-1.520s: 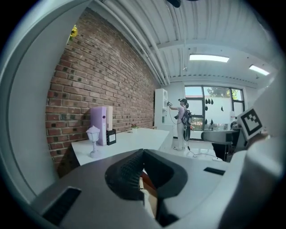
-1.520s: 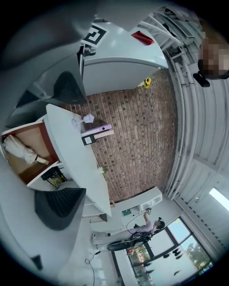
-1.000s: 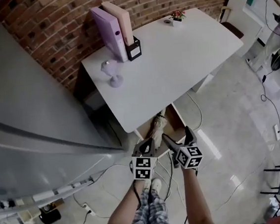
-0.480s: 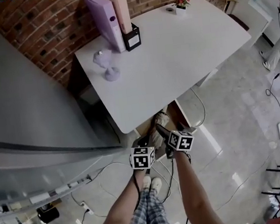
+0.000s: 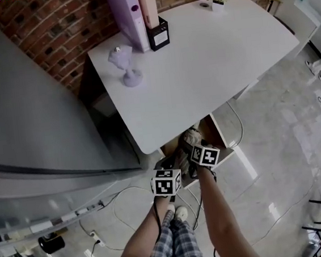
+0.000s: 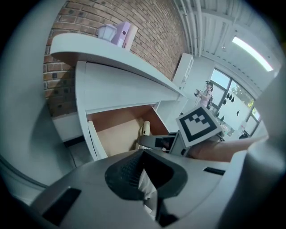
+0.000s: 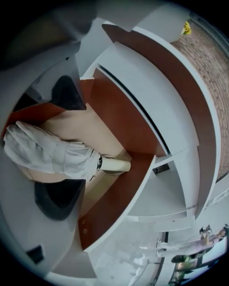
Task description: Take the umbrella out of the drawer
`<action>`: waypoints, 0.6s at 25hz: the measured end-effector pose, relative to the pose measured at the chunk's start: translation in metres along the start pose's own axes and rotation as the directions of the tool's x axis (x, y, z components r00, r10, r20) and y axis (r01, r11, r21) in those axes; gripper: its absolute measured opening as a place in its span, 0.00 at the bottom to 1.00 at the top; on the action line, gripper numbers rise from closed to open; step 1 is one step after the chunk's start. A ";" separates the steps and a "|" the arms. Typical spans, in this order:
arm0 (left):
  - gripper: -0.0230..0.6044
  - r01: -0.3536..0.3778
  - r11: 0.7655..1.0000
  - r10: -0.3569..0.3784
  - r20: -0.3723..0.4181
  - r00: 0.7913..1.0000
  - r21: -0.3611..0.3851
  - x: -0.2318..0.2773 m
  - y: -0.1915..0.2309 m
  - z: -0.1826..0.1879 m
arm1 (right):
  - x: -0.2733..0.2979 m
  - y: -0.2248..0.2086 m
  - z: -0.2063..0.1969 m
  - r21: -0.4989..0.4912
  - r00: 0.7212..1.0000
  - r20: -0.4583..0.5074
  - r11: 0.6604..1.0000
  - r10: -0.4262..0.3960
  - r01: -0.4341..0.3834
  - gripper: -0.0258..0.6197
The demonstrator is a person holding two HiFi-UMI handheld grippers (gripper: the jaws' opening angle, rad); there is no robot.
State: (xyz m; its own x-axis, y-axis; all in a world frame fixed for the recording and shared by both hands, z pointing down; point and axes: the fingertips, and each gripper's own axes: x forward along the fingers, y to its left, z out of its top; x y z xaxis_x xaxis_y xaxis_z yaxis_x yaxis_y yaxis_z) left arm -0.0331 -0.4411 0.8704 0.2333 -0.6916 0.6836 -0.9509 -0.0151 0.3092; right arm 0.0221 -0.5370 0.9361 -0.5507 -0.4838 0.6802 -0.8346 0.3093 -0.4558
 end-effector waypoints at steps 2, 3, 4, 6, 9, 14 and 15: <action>0.08 0.000 1.000 0.000 -0.003 1.000 -0.009 0.003 0.002 -0.004 | 0.010 -0.006 -0.009 0.012 1.000 -0.021 1.000 -0.022 0.022 0.81; 0.08 0.000 1.000 0.000 -0.003 1.000 -0.012 0.004 0.003 -0.006 | 0.014 -0.009 -0.012 0.021 0.999 -0.026 0.999 -0.032 0.033 0.81; 0.08 0.000 1.000 0.000 -0.001 1.000 -0.013 0.006 0.004 -0.007 | 0.018 -0.012 -0.015 0.028 0.999 -0.029 0.999 -0.043 0.044 0.81; 0.08 -0.001 1.000 0.001 0.007 1.000 -0.014 0.009 0.007 -0.007 | 0.026 -0.017 -0.019 0.031 0.997 -0.036 0.997 -0.063 0.064 0.81; 0.08 0.001 1.000 0.000 0.020 1.000 -0.019 0.011 0.010 -0.007 | 0.041 -0.023 -0.032 0.015 0.994 -0.072 0.997 -0.080 0.081 0.81; 0.08 0.005 1.000 -0.004 0.035 0.999 -0.024 0.015 0.017 -0.008 | 0.056 -0.025 -0.056 0.063 0.982 -0.157 0.992 -0.101 0.112 0.77; 0.08 0.006 1.000 -0.005 0.037 0.999 -0.024 0.016 0.018 -0.008 | 0.058 -0.026 -0.056 0.069 0.985 -0.140 0.991 -0.100 0.111 0.73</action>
State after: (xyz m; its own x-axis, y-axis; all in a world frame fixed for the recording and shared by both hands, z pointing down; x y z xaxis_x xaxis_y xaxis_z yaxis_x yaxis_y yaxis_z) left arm -0.0446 -0.4467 0.8917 0.2303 -0.7175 0.6574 -0.9444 -0.0019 0.3287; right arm 0.0111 -0.5280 1.0197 -0.4603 -0.3929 0.7961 -0.8877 0.1968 -0.4162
